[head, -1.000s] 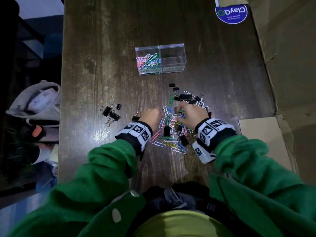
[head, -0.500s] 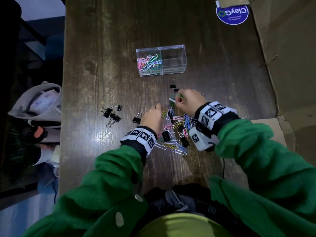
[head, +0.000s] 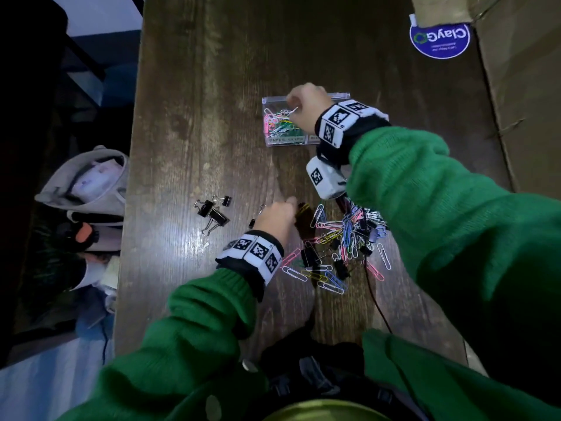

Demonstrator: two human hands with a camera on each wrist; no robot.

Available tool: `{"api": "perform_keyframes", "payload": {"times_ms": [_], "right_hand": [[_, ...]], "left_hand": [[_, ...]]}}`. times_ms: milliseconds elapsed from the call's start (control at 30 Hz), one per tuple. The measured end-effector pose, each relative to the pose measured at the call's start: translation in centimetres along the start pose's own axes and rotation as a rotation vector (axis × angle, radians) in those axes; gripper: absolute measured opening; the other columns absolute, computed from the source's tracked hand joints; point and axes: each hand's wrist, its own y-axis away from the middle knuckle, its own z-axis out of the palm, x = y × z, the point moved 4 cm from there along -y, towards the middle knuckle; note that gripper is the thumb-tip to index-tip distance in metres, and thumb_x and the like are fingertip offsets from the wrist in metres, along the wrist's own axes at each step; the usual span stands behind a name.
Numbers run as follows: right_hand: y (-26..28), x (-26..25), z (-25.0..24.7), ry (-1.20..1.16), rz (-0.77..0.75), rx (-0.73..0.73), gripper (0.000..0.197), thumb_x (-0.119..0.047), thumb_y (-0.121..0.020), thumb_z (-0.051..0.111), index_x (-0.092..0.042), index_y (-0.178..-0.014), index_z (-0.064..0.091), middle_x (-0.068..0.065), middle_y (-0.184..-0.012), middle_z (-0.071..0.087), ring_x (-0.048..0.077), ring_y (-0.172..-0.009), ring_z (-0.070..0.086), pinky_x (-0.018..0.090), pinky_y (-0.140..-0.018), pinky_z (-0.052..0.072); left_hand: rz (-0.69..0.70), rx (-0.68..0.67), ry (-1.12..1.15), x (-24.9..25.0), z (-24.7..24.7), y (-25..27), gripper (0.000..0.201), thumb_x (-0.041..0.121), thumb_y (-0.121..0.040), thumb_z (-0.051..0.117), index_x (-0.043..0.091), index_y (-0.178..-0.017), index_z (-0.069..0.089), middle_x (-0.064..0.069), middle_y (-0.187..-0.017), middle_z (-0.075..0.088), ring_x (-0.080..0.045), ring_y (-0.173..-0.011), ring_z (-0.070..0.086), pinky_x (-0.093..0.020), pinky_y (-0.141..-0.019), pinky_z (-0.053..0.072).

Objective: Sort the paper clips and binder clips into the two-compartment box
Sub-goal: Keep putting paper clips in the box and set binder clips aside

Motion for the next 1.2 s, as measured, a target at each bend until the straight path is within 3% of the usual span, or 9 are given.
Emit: {"api": "perform_keyframes", "payload": {"times_ms": [67,200,367,467,600,800,933,1100,1200], "right_hand": [[0.6,1.0,-0.6,-0.064,0.026,0.055,0.036,0.001,-0.085,0.051,-0.009,-0.118,0.062,0.011,-0.122,0.064,0.024,-0.116,0.059,0.031,-0.103,0.045],[4.2,4.2,-1.5,-0.144,0.114,0.181,0.035,0.002,-0.081,0.046,-0.01,-0.103,0.071,0.012,-0.109,0.071,0.025,-0.106,0.065,0.031,-0.099,0.048],[9.7,7.7,1.6,-0.066,0.167,0.009,0.026,-0.002,-0.085,0.05,-0.013,-0.089,0.073,0.01,-0.098,0.073,0.026,-0.098,0.065,0.034,-0.096,0.05],[11.1,8.4,3.3,-0.028,0.165,-0.062,0.024,-0.003,-0.089,0.05,-0.01,-0.094,0.072,0.01,-0.103,0.072,0.017,-0.09,0.06,0.026,-0.094,0.045],[11.4,7.5,4.0,0.104,0.036,-0.095,0.03,-0.002,-0.089,0.05,-0.018,-0.105,0.069,0.005,-0.116,0.066,0.027,-0.107,0.062,0.038,-0.096,0.048],[11.2,7.0,4.3,0.326,-0.08,-0.213,0.021,-0.011,-0.087,0.059,-0.019,-0.106,0.065,0.004,-0.123,0.053,0.03,-0.106,0.06,0.043,-0.088,0.05],[11.5,7.2,4.4,0.414,-0.105,-0.233,0.016,-0.017,-0.086,0.062,-0.015,-0.102,0.063,0.005,-0.118,0.056,0.028,-0.103,0.062,0.04,-0.084,0.049],[12.3,7.2,4.6,0.504,-0.191,-0.262,0.032,-0.018,-0.091,0.057,-0.017,-0.123,0.052,0.005,-0.127,0.053,0.029,-0.102,0.064,0.039,-0.078,0.052],[12.6,7.3,4.6,0.575,-0.237,-0.274,0.026,-0.021,-0.094,0.052,-0.014,-0.118,0.056,0.006,-0.126,0.05,0.029,-0.095,0.065,0.035,-0.068,0.05]], "left_hand": [[-0.033,0.083,0.123,-0.2,-2.5,-0.8,0.02,0.0,-0.09,0.048,0.005,-0.11,0.052,-0.019,-0.102,0.065,-0.035,-0.094,0.063,-0.044,-0.084,0.053],[-0.025,0.342,0.18,-0.2,-10.1,-4.6,0.023,0.012,-0.088,0.051,0.011,-0.109,0.062,-0.02,-0.111,0.065,-0.034,-0.105,0.06,-0.037,-0.085,0.045],[-0.002,0.328,0.028,0.0,-14.0,-9.2,0.024,0.018,-0.09,0.055,0.01,-0.11,0.065,-0.026,-0.11,0.065,-0.041,-0.105,0.06,-0.044,-0.091,0.048],[-0.005,0.293,-0.05,0.3,-13.4,-9.6,0.028,0.018,-0.091,0.054,0.001,-0.112,0.062,-0.029,-0.112,0.062,-0.043,-0.108,0.057,-0.046,-0.09,0.046],[0.125,0.388,-0.051,1.2,-10.8,-7.1,0.021,0.013,-0.09,0.052,0.006,-0.106,0.063,-0.017,-0.119,0.056,-0.036,-0.115,0.05,-0.046,-0.093,0.045],[0.064,0.14,0.163,2.1,-2.6,-2.5,0.008,0.023,-0.081,0.061,0.022,-0.089,0.064,0.004,-0.084,0.062,-0.021,-0.086,0.063,-0.029,-0.077,0.049],[0.036,0.108,0.173,2.4,0.2,-2.1,0.027,0.033,-0.077,0.069,0.017,-0.097,0.059,-0.002,-0.095,0.062,-0.021,-0.084,0.058,-0.033,-0.079,0.047],[-0.007,0.063,0.197,1.1,0.6,-2.5,0.015,0.017,-0.08,0.068,0.011,-0.094,0.064,-0.014,-0.104,0.065,-0.032,-0.096,0.062,-0.038,-0.086,0.05],[0.038,0.07,0.185,0.1,0.2,-2.4,0.011,0.012,-0.08,0.068,0.005,-0.089,0.066,-0.017,-0.107,0.061,-0.032,-0.101,0.057,-0.038,-0.091,0.045]]}}
